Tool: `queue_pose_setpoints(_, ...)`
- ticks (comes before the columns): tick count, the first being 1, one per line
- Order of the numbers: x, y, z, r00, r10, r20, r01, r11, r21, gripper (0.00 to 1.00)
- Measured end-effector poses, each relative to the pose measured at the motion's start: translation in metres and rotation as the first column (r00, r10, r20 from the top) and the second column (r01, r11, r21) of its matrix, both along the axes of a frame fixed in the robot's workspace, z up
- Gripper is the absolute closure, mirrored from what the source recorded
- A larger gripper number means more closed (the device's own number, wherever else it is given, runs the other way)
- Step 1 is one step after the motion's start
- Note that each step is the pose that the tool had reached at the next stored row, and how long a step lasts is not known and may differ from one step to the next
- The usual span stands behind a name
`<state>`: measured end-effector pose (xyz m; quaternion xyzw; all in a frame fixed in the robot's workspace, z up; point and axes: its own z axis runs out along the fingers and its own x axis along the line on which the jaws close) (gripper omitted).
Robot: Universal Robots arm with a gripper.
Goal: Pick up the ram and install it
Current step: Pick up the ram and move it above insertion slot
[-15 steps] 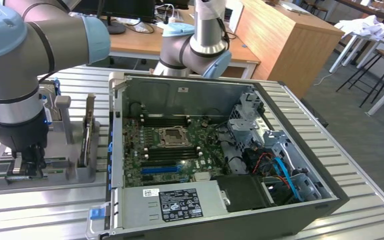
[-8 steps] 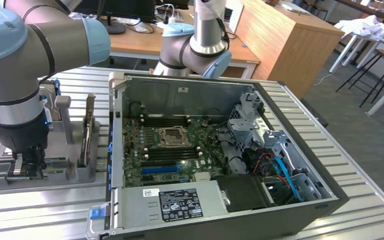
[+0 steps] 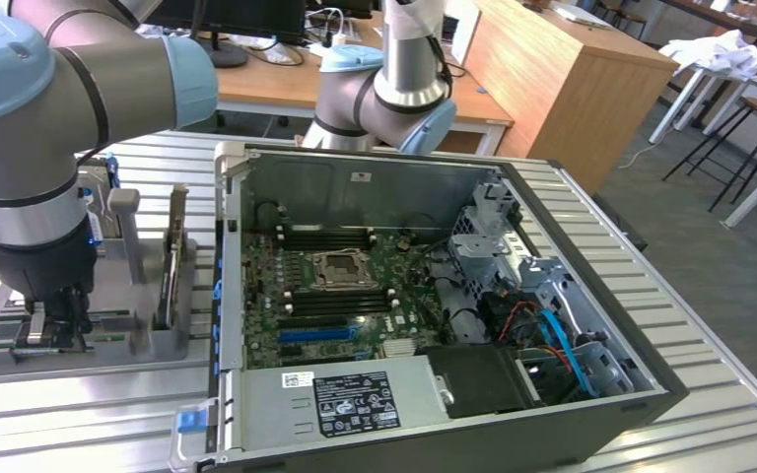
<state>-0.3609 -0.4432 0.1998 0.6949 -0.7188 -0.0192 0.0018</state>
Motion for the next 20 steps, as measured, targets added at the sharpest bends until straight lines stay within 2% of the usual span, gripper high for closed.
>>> queue_pose_setpoints(20,0.0000,0.0001,0.0014,0.9999,0.017,0.0000,-0.017,0.9999,-0.0002,0.70)
